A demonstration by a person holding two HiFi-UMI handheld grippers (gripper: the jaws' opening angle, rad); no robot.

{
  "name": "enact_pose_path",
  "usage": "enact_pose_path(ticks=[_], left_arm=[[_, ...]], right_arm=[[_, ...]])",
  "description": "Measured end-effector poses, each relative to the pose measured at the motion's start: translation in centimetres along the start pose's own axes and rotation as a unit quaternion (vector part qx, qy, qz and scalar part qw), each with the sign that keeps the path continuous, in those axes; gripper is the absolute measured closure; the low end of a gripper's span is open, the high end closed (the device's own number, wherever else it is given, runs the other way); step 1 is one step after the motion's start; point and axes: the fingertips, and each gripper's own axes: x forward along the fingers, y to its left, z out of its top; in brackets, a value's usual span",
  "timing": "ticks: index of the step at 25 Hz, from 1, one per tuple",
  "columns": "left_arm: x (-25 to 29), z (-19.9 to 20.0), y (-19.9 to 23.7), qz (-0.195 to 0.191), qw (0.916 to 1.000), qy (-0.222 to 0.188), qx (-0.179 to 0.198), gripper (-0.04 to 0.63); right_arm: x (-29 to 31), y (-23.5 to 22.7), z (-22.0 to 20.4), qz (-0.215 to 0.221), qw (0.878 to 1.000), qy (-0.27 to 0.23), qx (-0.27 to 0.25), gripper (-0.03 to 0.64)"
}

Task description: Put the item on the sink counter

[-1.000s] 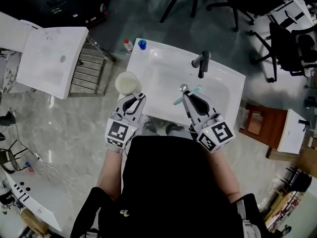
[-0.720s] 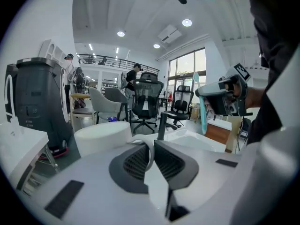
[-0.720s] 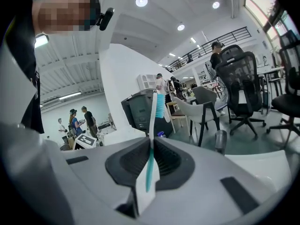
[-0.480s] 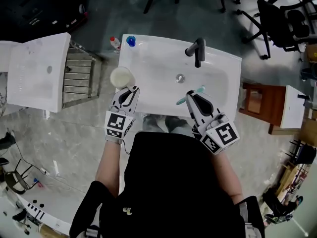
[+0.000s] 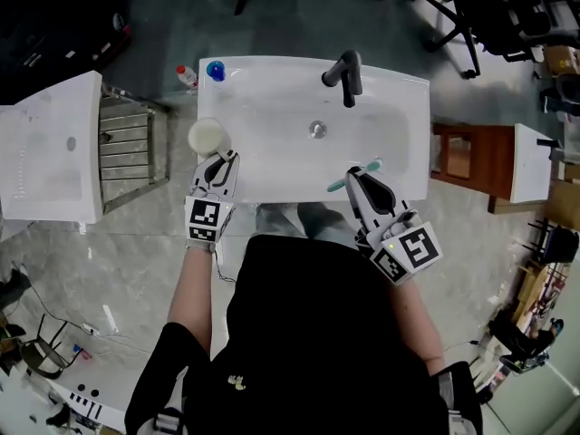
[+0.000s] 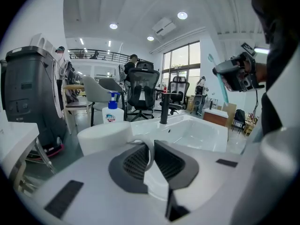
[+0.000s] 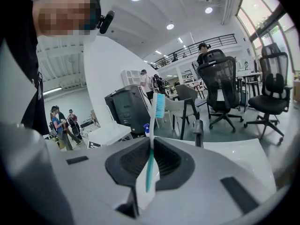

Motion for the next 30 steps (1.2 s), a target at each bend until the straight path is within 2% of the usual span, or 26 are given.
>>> enact_pose_path(ticks=[8, 12, 30], left_arm=[[1.2, -1.8, 0.0, -0.016, 0.9996, 0.0, 0.022, 0.546], [1.6, -1.9, 0.0, -0.018, 0.9996, -0.008, 0.022, 0.546], [2.6, -3.5, 0.6, -0.006, 0.9999, 0.005, 0.011, 0.544]], right_arm=[[-0.7, -0.6, -0.6, -0.025, 1.0, 0.006, 0.005, 0.571], [-0.8, -0.9, -0.8, -0.03, 0.999, 0.009, 0.006, 0.571], [-1.1, -0.8, -1.0, -0.037, 0.999, 0.01, 0.007, 0.571]])
